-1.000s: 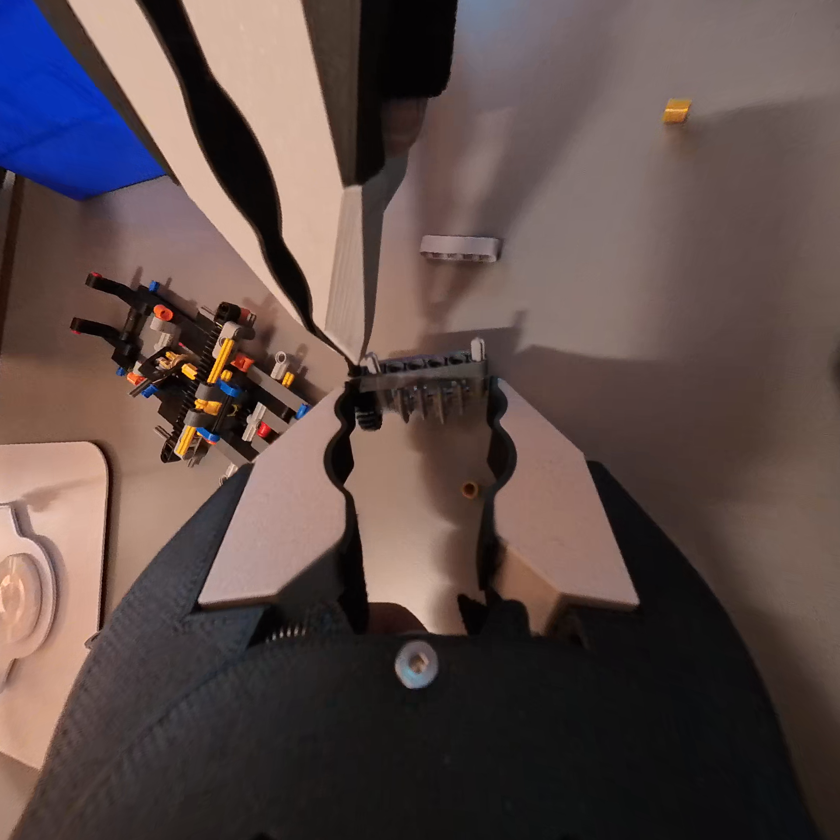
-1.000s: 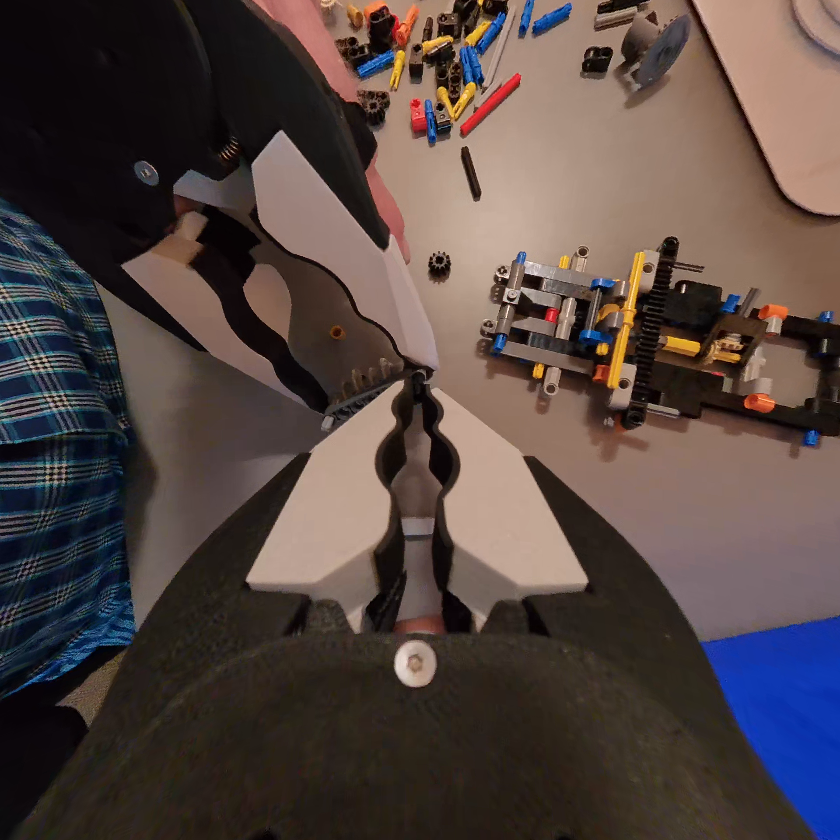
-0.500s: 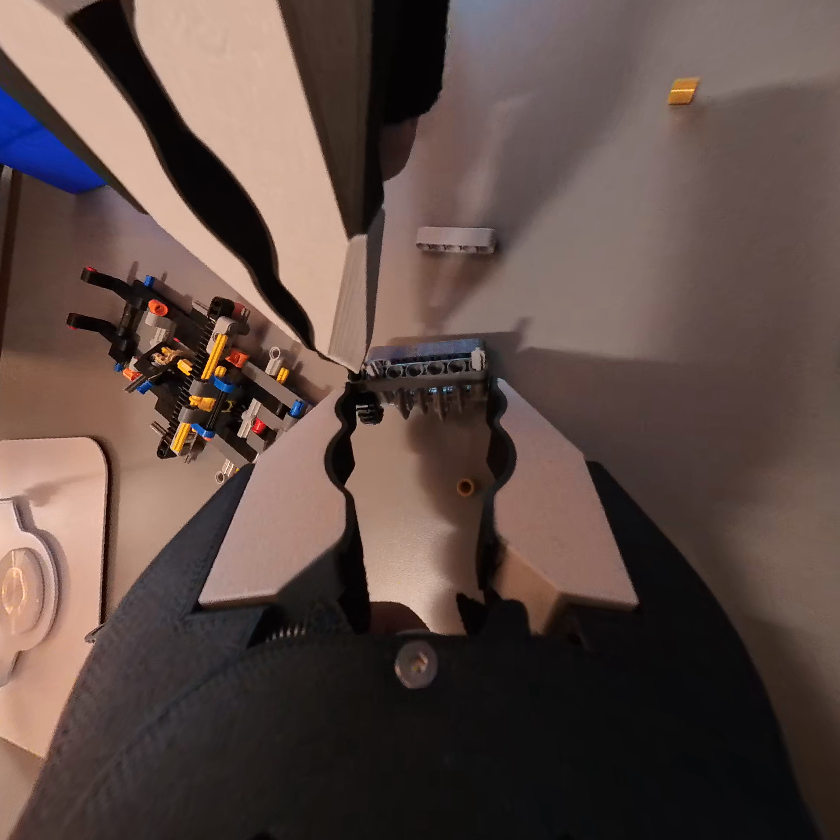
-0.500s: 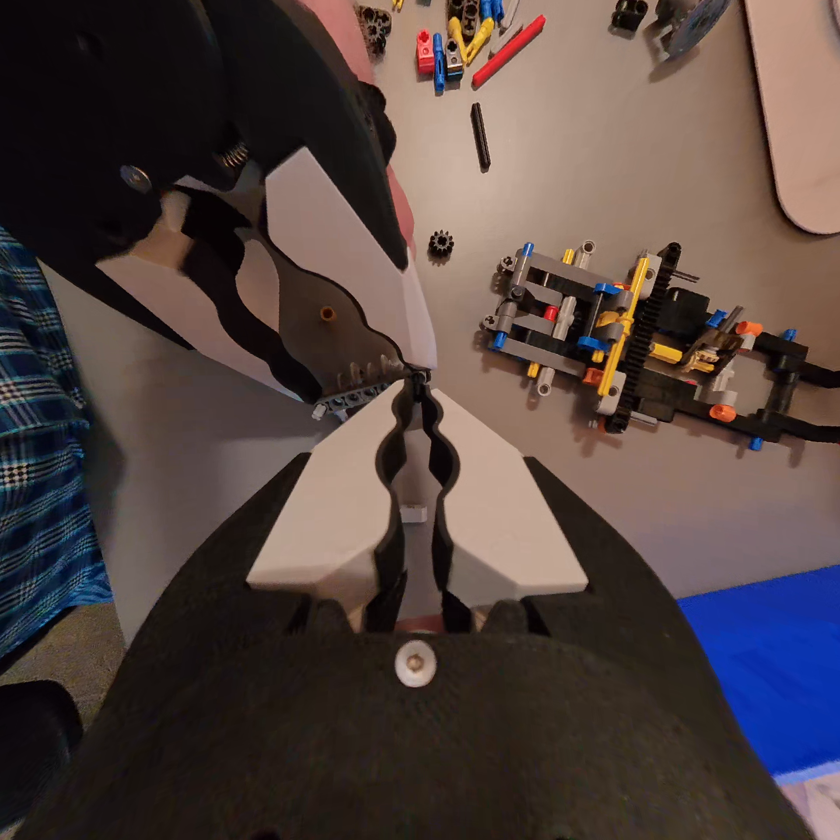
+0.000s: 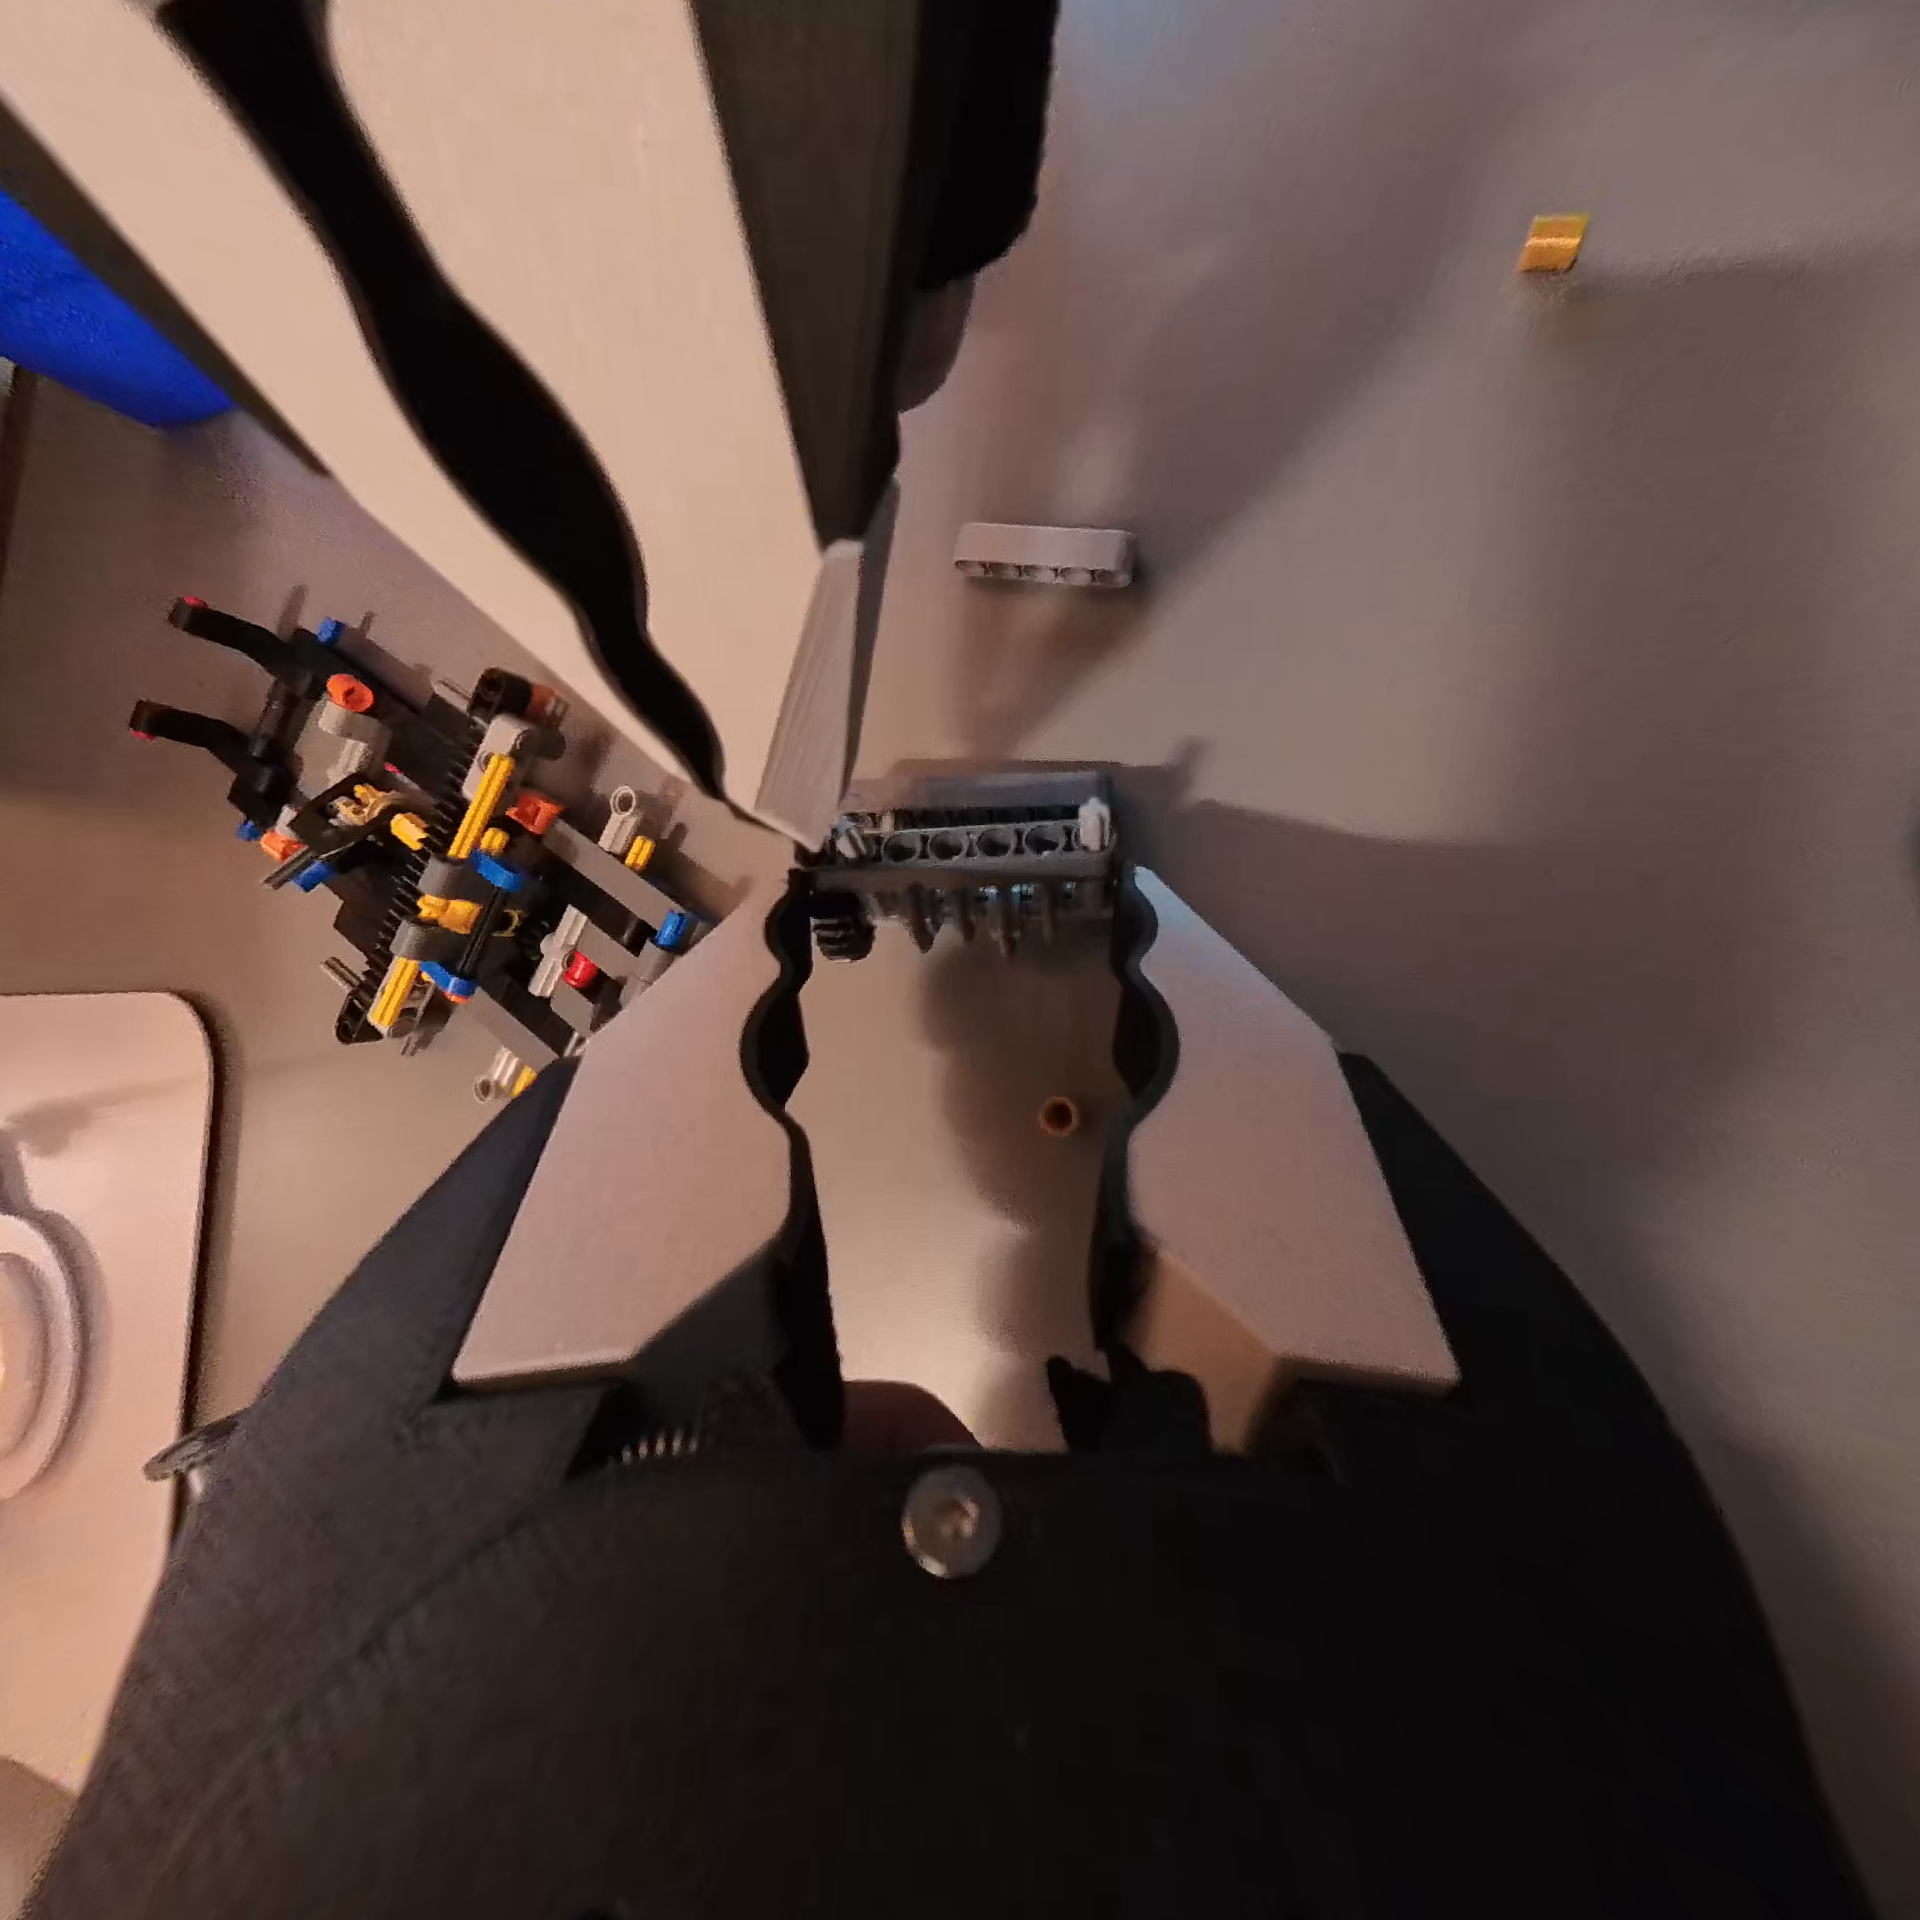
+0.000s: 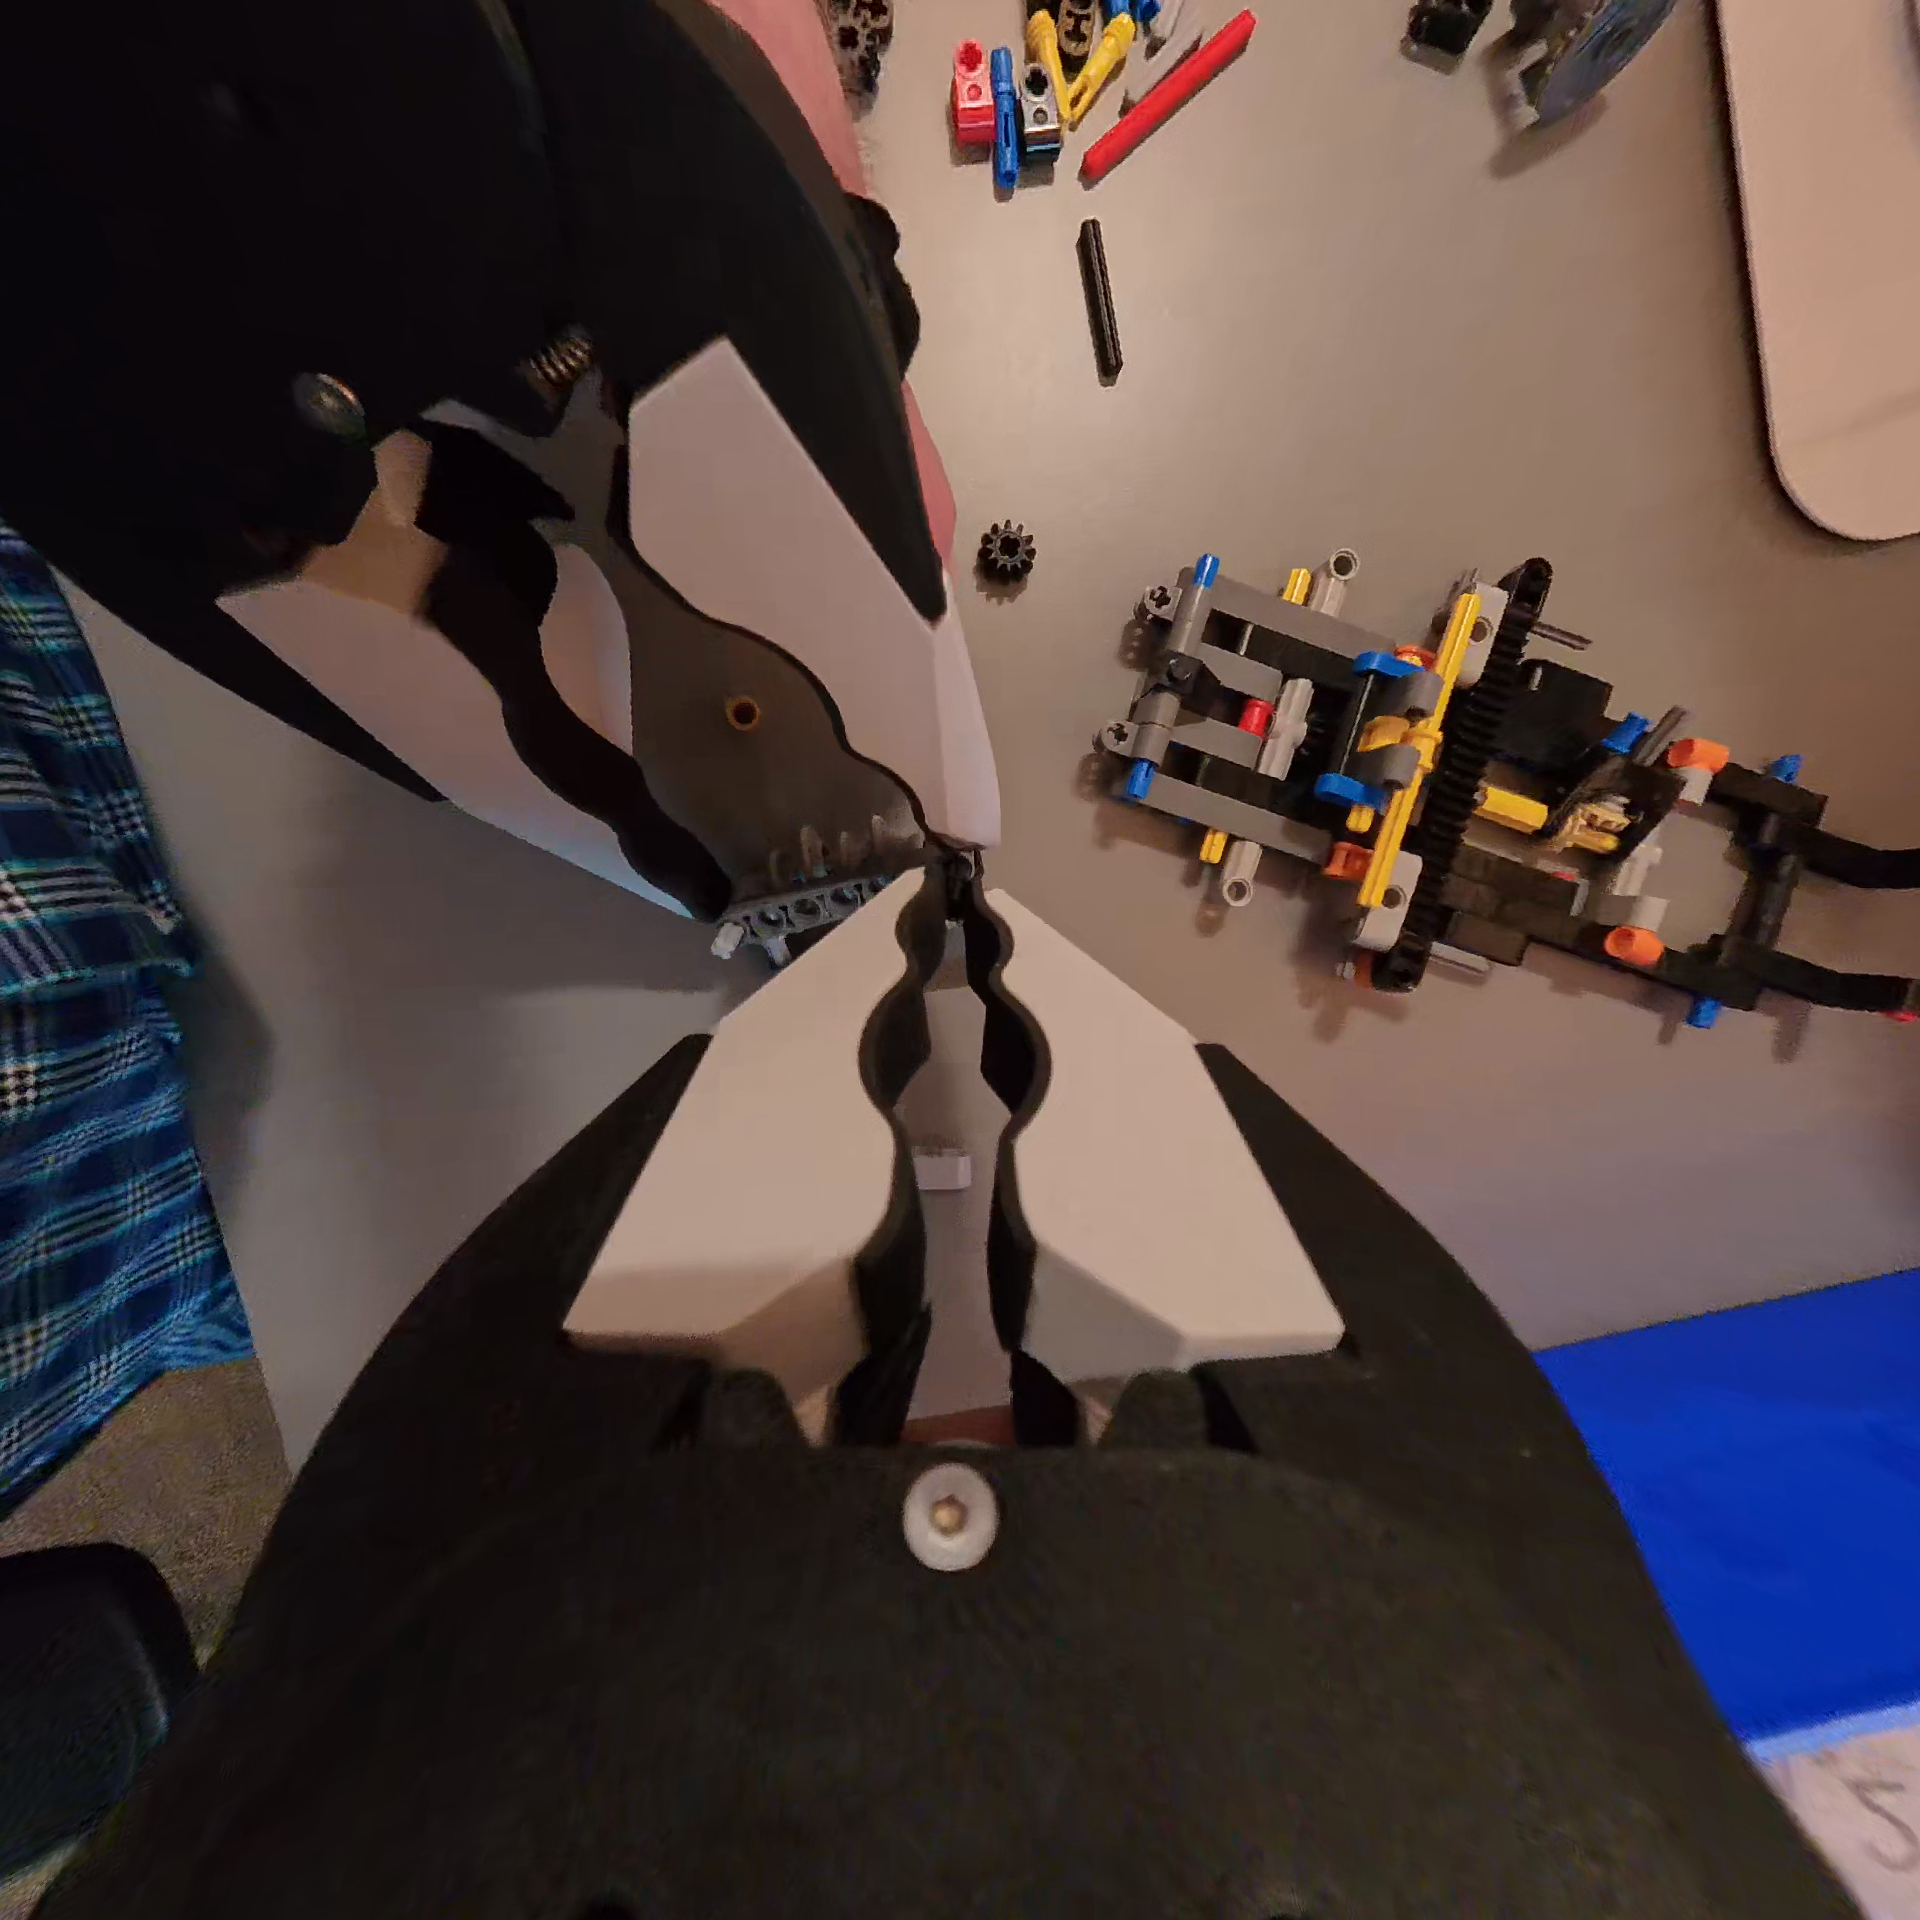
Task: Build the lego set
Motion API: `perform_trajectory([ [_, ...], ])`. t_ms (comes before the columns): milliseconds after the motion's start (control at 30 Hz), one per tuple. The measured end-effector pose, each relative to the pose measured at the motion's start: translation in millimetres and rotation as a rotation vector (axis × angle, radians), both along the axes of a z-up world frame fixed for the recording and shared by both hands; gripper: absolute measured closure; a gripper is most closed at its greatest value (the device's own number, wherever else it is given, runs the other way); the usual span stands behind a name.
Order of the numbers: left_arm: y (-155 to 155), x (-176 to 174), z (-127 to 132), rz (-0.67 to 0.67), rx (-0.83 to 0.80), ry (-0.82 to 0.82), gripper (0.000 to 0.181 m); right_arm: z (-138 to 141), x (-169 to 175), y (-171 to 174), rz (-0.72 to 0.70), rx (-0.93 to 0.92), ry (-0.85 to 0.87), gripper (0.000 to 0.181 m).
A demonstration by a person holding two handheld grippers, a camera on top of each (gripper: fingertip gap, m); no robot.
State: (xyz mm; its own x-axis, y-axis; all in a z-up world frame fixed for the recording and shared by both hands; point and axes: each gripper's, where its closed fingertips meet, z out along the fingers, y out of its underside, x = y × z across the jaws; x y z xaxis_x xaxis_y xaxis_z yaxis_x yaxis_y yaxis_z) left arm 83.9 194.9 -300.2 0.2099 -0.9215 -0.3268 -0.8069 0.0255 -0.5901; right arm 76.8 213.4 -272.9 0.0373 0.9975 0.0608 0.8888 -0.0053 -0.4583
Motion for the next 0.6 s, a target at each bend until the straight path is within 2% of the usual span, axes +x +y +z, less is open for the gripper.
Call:
perform_trajectory([
  [167,-0.2,-0.5,-1.0,0.013,-0.039,-0.072,0.113,-2.1,-2.7,-5.0,-0.006,-0.035,0.042,0.181],
  [333,-4.9,2.0,-5.6,-0.001,-0.108,-0.132,0.123,-2.1,-3.8,-5.9,-0.002,-0.047,0.054,0.181],
  [600,-4.1,8.2,-2.8,-0.018,-0.095,-0.185,0.124,0.0,1.2,-5.5,-0.023,-0.045,0.066,0.181],
])
